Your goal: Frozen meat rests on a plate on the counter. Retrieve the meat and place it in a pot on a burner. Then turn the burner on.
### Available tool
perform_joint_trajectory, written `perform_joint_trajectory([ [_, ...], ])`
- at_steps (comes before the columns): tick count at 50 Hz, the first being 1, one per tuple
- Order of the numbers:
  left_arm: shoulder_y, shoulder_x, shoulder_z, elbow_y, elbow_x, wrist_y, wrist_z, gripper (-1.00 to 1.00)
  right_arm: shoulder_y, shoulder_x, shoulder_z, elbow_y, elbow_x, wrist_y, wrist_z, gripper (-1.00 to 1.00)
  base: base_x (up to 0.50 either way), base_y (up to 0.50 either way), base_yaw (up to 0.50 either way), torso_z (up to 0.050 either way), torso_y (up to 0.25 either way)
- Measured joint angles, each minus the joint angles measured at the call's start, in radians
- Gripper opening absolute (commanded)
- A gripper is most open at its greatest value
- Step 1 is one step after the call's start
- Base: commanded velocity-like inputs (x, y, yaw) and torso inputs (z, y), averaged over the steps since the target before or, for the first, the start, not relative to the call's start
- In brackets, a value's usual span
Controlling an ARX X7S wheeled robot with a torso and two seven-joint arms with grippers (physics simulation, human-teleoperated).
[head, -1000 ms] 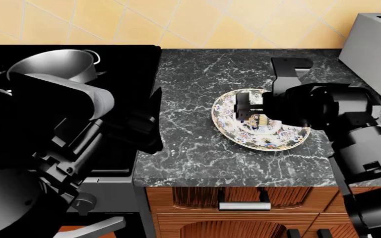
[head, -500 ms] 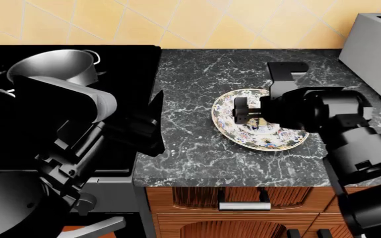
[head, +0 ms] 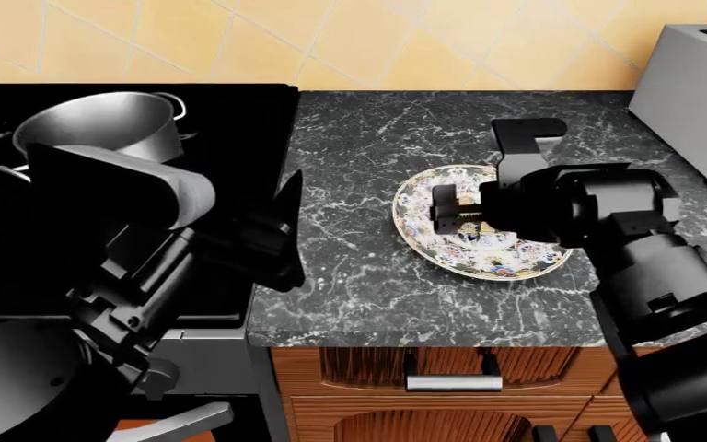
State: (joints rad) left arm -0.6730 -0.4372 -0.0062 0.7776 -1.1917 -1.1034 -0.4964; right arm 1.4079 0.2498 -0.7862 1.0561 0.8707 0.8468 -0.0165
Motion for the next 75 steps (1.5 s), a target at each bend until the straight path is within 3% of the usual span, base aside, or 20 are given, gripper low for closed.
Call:
perform_joint_trajectory([
  [21,0.009,-0.011,0.000,-0.004,-0.005,0.017,-0.002,1.00,0.014,-0.028,-0.020,0.051,-0.024,-0.023,-0.031,1.00,0.00,0.00,0.00,0.000,0.000],
  [22,0.009,-0.011,0.001,-0.004,-0.005,0.018,-0.002,1.00,0.014,-0.028,-0.021,0.052,-0.025,-0.024,-0.032,-1.00,0.00,0.00,0.00,0.000,0.000],
  [52,0.013,-0.023,0.003,0.005,-0.028,0.034,-0.016,1.00,-0.017,0.022,0.002,-0.104,0.006,0.014,0.054,-1.00,0.00,0.00,0.00,0.000,0.000],
  [75,-0.010,-0.044,-0.020,0.049,-0.133,0.025,-0.096,1.00,-0.112,0.180,0.186,-0.670,0.204,0.124,0.397,-1.00,0.00,0.00,0.00,0.000,0.000],
])
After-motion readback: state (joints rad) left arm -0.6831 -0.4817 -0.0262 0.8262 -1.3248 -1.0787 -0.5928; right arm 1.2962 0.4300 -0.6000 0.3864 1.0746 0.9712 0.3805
